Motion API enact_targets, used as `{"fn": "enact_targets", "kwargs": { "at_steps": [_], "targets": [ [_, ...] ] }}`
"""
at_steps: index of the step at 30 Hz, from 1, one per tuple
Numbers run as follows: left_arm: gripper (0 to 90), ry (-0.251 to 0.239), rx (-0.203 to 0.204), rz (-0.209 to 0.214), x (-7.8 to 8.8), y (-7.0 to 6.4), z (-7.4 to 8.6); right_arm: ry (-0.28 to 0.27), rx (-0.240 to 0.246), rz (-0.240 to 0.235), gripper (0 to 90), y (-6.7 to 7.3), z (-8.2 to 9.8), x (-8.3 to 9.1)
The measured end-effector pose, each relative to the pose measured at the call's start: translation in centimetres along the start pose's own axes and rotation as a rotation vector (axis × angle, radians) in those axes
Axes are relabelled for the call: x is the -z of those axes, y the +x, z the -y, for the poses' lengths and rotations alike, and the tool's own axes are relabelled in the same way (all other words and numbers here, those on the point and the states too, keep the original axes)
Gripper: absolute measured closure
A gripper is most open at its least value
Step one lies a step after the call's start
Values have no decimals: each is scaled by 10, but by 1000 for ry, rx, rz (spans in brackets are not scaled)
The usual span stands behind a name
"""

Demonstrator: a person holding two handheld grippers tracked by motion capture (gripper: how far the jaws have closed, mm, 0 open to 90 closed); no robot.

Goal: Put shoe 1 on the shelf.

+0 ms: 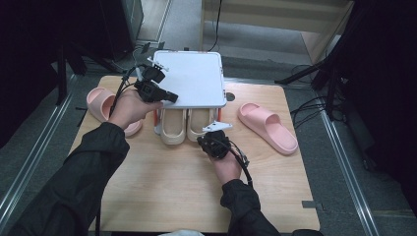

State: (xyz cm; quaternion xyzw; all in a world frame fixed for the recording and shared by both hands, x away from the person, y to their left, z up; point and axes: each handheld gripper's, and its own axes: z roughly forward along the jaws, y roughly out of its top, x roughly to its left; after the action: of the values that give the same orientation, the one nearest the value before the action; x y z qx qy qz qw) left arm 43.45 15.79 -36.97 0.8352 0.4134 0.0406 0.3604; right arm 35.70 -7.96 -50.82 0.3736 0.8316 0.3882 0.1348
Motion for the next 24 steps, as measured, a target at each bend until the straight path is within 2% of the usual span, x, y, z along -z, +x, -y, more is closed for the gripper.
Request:
{"fn": "enact_targets", "kwargs": {
  "at_steps": [4, 7, 11, 18, 20, 24],
  "targets": [
    [886, -1, 6, 7, 0, 1, 0, -12, -21, 3, 887, 2, 0, -1],
    [886, -1, 6, 10, 0, 1, 0, -34, -40, -34, 888, 12, 3, -3],
    [885, 1, 7, 10, 1, 1, 0, -55, -14, -78, 895, 34, 5, -10],
    [882, 3, 6, 3, 0, 0, 0, -53, 16, -125, 892, 54, 2, -23],
    [882, 2, 9, 7, 0, 1, 0, -56, 13, -119, 891, 57, 2, -27],
    [883, 4, 19, 17, 0, 2, -1, -68, -22, -109, 892, 54, 0, -35]
  ]
}}
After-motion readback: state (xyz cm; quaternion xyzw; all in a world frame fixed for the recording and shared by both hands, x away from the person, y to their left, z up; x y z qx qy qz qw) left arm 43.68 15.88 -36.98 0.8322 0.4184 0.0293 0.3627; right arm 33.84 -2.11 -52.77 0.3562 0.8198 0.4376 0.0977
